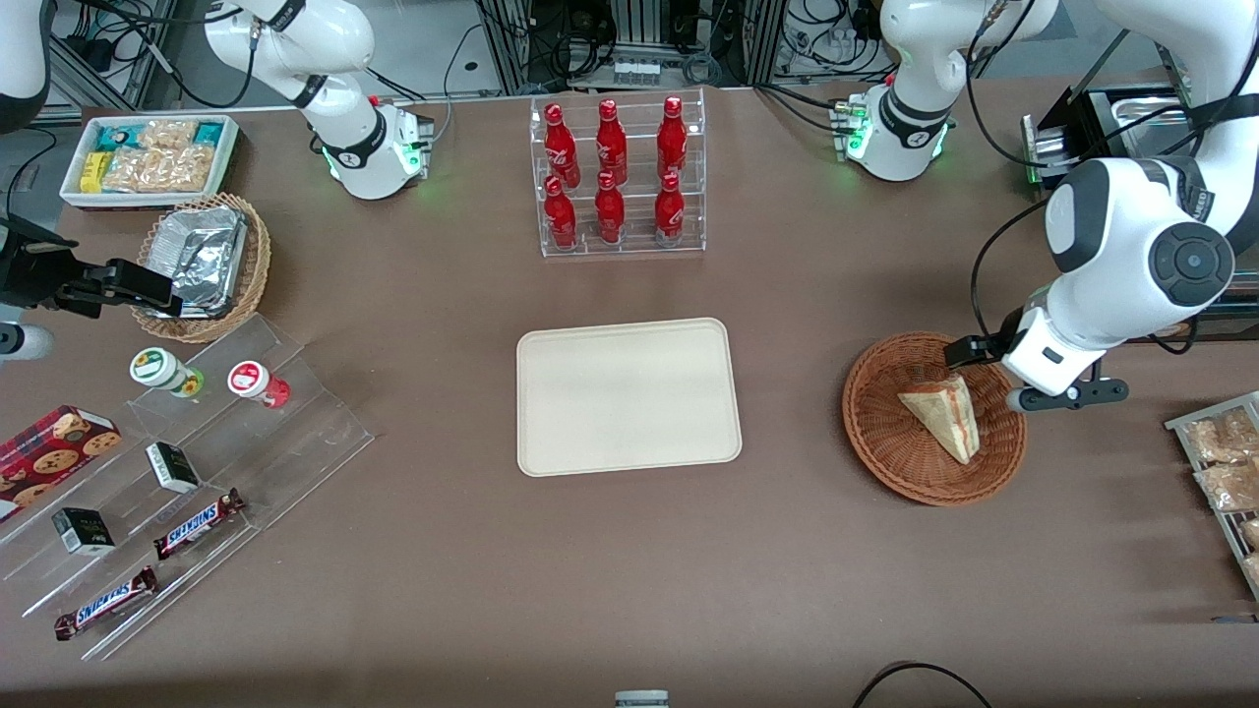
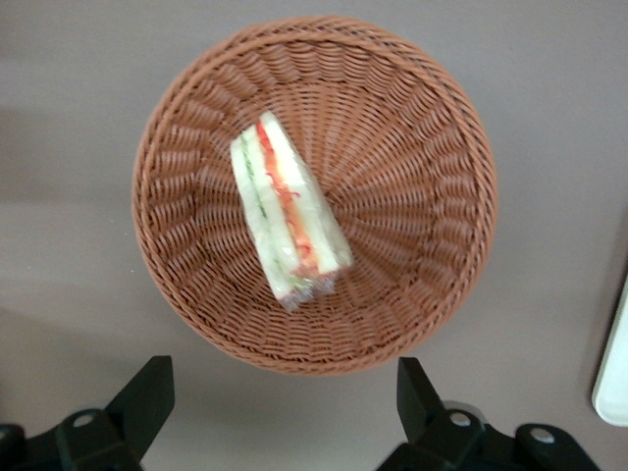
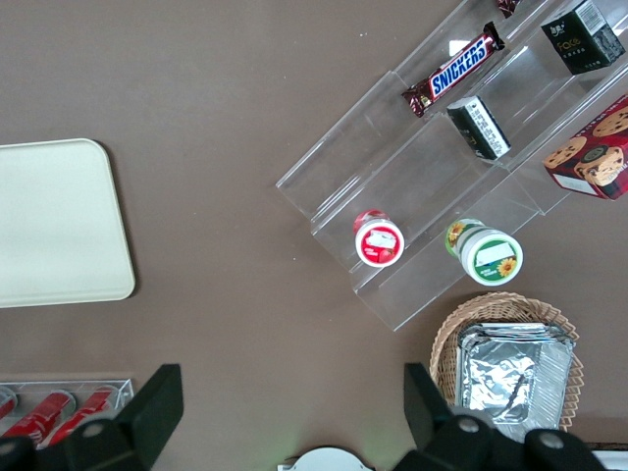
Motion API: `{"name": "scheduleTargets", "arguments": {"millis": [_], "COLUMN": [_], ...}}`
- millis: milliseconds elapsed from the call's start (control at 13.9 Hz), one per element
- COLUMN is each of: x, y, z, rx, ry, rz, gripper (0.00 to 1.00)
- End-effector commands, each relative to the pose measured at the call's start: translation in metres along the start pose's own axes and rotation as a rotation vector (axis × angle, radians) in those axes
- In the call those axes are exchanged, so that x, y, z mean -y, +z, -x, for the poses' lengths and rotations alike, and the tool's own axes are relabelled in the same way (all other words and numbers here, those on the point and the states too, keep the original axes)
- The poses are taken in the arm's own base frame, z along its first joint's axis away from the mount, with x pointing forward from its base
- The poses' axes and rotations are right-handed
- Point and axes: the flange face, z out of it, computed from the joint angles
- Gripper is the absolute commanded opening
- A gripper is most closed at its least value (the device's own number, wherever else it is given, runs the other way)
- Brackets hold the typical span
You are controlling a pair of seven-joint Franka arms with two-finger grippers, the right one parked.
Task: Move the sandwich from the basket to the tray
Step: 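Lower the open left gripper around the wrapped sandwich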
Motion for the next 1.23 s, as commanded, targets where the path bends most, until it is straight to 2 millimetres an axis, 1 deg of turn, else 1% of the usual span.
{"name": "scheduleTargets", "arguments": {"millis": [0,72,288,360,505,865,1009,1081,1153], "x": [0.003,0.002,-0.002,-0.004,-0.005,-0.005,-0.006,-0.004,-0.003], "y": [0.014,0.022,0.048,0.059,0.075,0.11,0.125,0.136,0.141], "z": [0.003,0.0,-0.013,-0.016,-0.02,-0.024,-0.021,-0.017,-0.013], "rx": [-0.042,-0.048,-0.065,-0.06,-0.05,-0.014,-0.012,-0.02,-0.026], "ry": [-0.143,-0.2,-0.451,-0.473,-0.489,-0.492,-0.492,-0.494,-0.495], "rz": [0.017,0.025,0.048,0.048,0.05,0.04,0.041,0.046,0.048], "gripper": [1.0,1.0,1.0,1.0,1.0,1.0,1.0,0.86,0.43]}}
